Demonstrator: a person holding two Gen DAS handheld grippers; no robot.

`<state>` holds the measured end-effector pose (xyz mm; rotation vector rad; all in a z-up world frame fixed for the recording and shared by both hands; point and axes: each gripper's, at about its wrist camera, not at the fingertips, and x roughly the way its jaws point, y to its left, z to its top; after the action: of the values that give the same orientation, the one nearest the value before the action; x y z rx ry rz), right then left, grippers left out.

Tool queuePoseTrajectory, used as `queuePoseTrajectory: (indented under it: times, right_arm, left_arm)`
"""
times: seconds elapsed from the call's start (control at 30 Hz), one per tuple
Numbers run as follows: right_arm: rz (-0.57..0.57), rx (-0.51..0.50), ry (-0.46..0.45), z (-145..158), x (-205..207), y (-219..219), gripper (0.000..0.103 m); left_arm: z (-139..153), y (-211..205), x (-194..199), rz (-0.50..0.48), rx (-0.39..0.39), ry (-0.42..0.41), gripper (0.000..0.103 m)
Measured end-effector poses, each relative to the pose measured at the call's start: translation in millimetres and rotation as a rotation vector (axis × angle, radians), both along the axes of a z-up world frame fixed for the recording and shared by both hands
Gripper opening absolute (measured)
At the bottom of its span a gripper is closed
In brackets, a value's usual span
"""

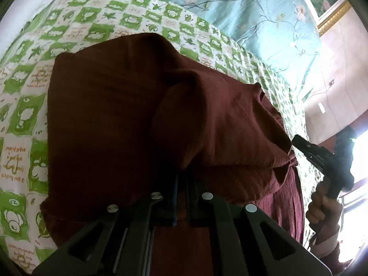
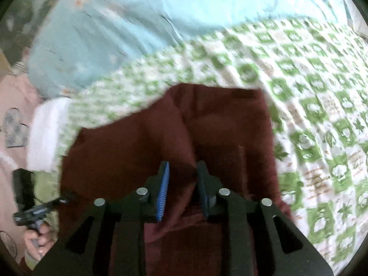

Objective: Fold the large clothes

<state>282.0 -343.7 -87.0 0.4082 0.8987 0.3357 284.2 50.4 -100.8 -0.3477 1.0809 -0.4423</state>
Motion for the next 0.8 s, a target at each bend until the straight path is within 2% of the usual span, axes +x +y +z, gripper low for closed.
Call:
queuePoseTrajectory:
  times: [0.07, 0.1, 0.13, 0.17, 0.27, 0.33, 0.37, 0.4, 0.43, 0.47, 0.5, 0.53, 0.6, 0.67, 0.8]
  right_arm:
    - [0.054, 0.004, 0.047, -13.1, 3.2, 11.9, 0.034]
    - [0.056, -0.054, 0.115, -30.1, 8.6, 18.8, 0.034]
    - [0.050, -0.070, 0.160, -42.1, 11.4, 19.1, 0.034]
    - [0.042, -0.037, 0.170, -48.0, 10.9, 15.9, 0.033]
    - [0.005, 0.011, 0.139, -31.8, -3.1, 5.8, 0.034]
    - [0.005, 0.029, 0.085, -14.1, -18.7, 0.7, 0.037]
    - [0.006, 0.035, 0.068, -7.5, -27.2, -1.5, 0.044]
    - [0.004, 0.032, 0.050, -1.3, -37.8, -6.5, 0.052]
    - [0.000, 0.028, 0.042, 0.6, -43.1, -9.4, 0.055]
    - [-0.004, 0.022, 0.037, 2.4, -51.9, -14.3, 0.057]
    - [-0.009, 0.016, 0.038, 3.3, -63.5, -22.1, 0.057]
    - [-0.020, 0.008, 0.048, 1.0, -75.2, -31.5, 0.057]
    - [-0.045, -0.001, 0.062, -3.8, -91.7, -50.8, 0.057]
    - [-0.088, -0.007, 0.074, -8.7, -112.6, -73.1, 0.057]
    - [-0.180, -0.010, 0.095, -21.2, -151.3, -115.4, 0.058]
  left_arm:
    - [-0.9, 1.0, 0.2, 0.002, -0.007, 0.012, 0.004]
    - [-1.2, -0.1, 2.0, 0.005, -0.009, 0.014, 0.004]
    - [-1.2, 1.2, 1.3, 0.007, -0.014, 0.021, 0.004]
    - [-0.8, 1.4, 0.8, 0.007, -0.015, 0.025, 0.004]
    - [5.6, 6.7, -9.9, 0.013, -0.002, 0.025, 0.003]
    - [11.9, 10.8, -22.4, 0.013, 0.004, 0.014, 0.003]
    - [16.6, 13.7, -32.3, 0.015, 0.005, 0.001, 0.006]
    - [20.3, 16.7, -42.1, 0.016, 0.005, -0.010, 0.014]
    - [23.1, 19.6, -51.0, 0.021, 0.005, -0.017, 0.028]
    - [25.9, 24.3, -63.9, 0.032, 0.009, -0.025, 0.037]
    - [27.7, 28.2, -75.3, 0.042, 0.016, -0.032, 0.054]
    - [28.6, 33.9, -89.9, 0.056, 0.027, -0.039, 0.062]
    - [28.0, 42.2, -109.4, 0.065, 0.044, -0.041, 0.062]
    - [23.0, 55.5, -132.4, 0.092, 0.077, -0.024, 0.067]
    - [7.9, 78.1, -164.1, 0.136, 0.074, 0.027, 0.075]
